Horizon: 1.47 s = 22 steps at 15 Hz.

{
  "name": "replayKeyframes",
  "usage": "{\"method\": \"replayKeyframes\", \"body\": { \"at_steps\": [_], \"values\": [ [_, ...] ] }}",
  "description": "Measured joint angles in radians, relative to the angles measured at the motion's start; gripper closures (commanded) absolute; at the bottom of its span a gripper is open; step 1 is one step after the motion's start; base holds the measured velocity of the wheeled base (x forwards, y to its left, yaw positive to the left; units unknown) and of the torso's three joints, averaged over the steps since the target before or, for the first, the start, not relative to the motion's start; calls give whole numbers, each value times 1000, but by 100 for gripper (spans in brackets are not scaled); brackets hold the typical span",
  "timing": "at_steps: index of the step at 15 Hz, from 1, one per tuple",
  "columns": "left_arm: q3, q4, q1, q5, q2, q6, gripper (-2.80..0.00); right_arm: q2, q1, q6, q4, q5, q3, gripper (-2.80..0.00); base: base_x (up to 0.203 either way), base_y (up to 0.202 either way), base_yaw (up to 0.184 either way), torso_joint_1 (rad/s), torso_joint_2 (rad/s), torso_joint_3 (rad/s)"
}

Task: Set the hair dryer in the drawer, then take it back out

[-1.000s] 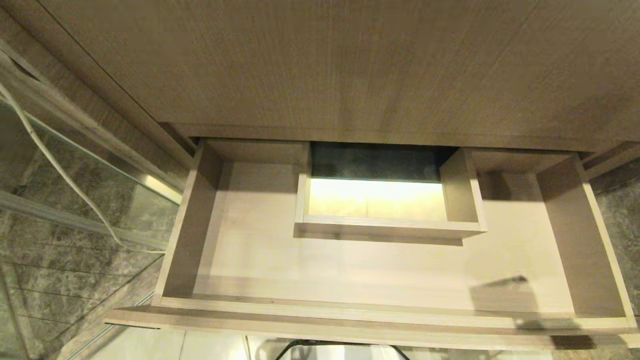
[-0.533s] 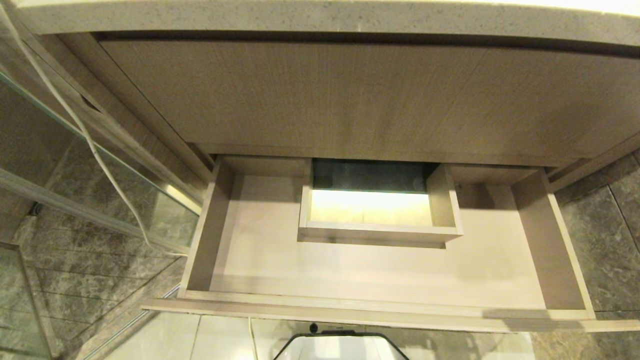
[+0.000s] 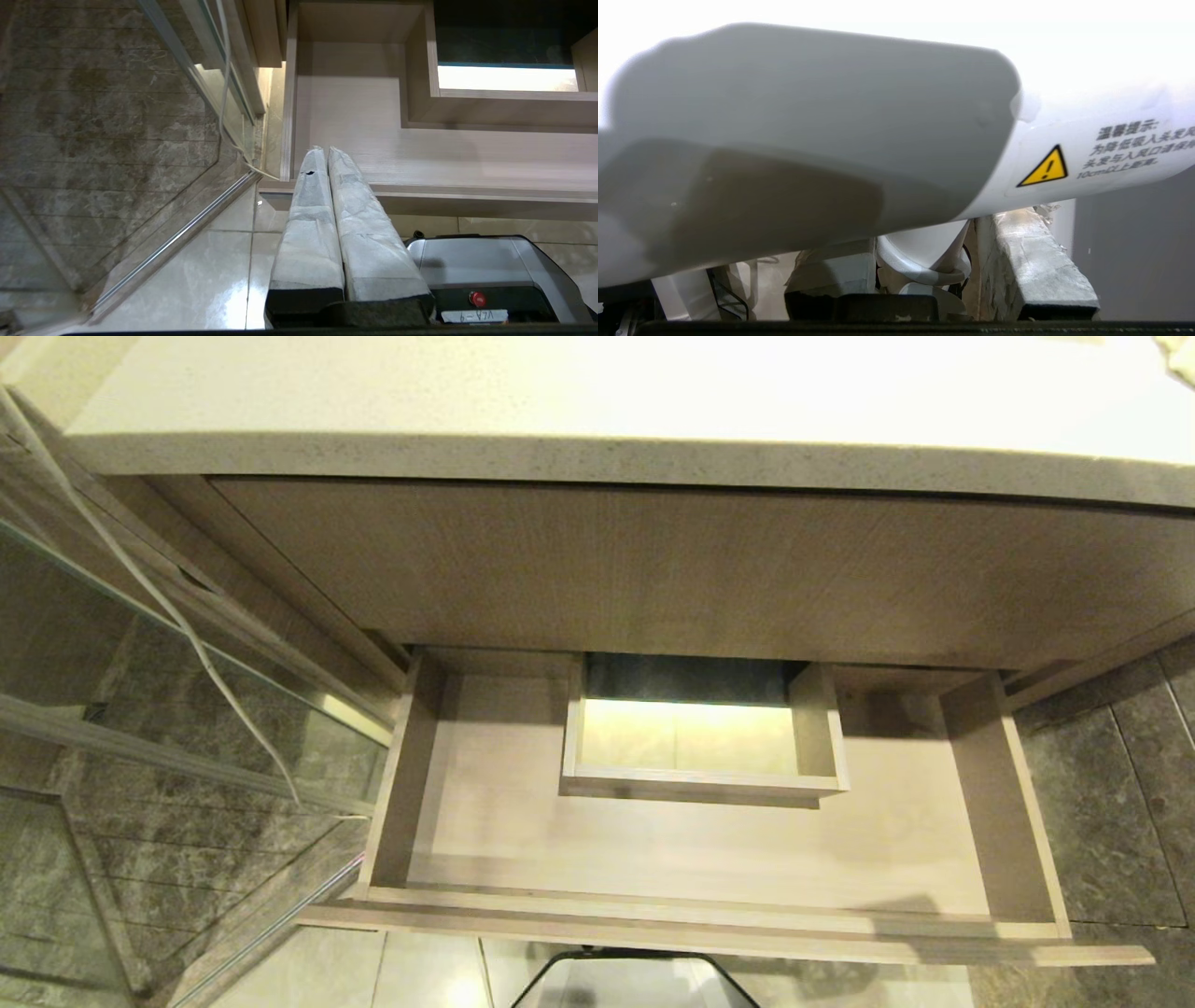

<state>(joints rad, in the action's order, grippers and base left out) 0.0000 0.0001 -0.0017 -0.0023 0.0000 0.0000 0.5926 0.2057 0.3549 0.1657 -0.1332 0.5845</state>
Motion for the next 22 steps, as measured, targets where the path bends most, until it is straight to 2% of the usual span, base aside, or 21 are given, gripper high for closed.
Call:
{"method": "replayKeyframes", "body": {
  "at_steps": [7, 22],
  "values": [
    [0, -1, 0, 1, 0, 0, 0, -10, -31, 1, -53, -1, -16, 0, 0, 0, 0, 286, -534, -251],
    [0, 0, 0, 1, 0, 0, 0, -41, -36, 2, -68, -6, -25, 0, 0, 0, 0, 9, -14, -8]
  ]
}}
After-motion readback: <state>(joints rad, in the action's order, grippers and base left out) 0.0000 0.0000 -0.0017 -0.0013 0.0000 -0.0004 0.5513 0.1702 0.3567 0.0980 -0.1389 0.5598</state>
